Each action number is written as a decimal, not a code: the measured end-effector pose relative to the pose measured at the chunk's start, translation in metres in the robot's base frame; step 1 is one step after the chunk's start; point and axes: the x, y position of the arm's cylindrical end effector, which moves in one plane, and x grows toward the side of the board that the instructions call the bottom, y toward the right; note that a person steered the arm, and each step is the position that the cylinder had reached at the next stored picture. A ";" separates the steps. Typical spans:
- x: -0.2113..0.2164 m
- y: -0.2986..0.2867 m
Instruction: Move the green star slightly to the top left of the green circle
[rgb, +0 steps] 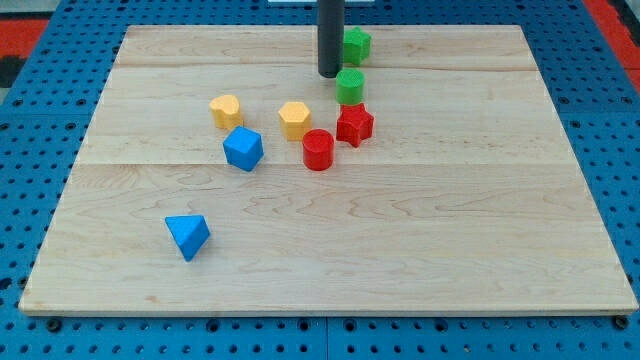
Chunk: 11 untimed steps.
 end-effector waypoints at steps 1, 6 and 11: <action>-0.019 0.068; -0.074 0.014; -0.082 0.032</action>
